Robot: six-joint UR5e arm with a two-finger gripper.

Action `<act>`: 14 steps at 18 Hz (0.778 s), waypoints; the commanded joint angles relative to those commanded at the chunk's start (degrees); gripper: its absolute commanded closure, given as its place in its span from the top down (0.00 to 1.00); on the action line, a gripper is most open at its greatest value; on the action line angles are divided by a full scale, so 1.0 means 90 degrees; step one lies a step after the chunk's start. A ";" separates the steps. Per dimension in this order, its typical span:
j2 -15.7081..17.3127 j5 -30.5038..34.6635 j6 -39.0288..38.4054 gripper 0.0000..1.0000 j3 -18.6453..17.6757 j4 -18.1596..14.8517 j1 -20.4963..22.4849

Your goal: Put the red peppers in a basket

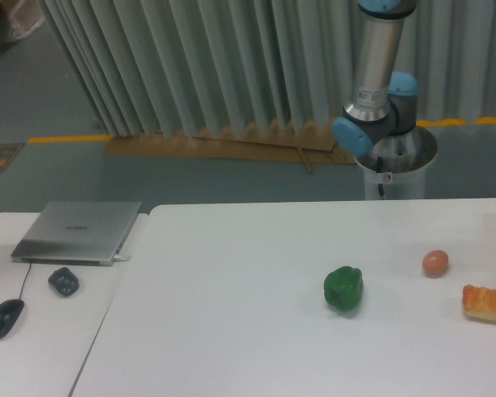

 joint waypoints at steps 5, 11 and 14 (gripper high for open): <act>-0.0205 -0.0068 0.0030 0.71 -0.0029 0.0244 0.0059; -0.0206 -0.0176 0.0030 0.86 -0.0039 0.0284 0.0059; -0.0206 -0.0224 0.0020 0.91 -0.0039 0.0284 0.0039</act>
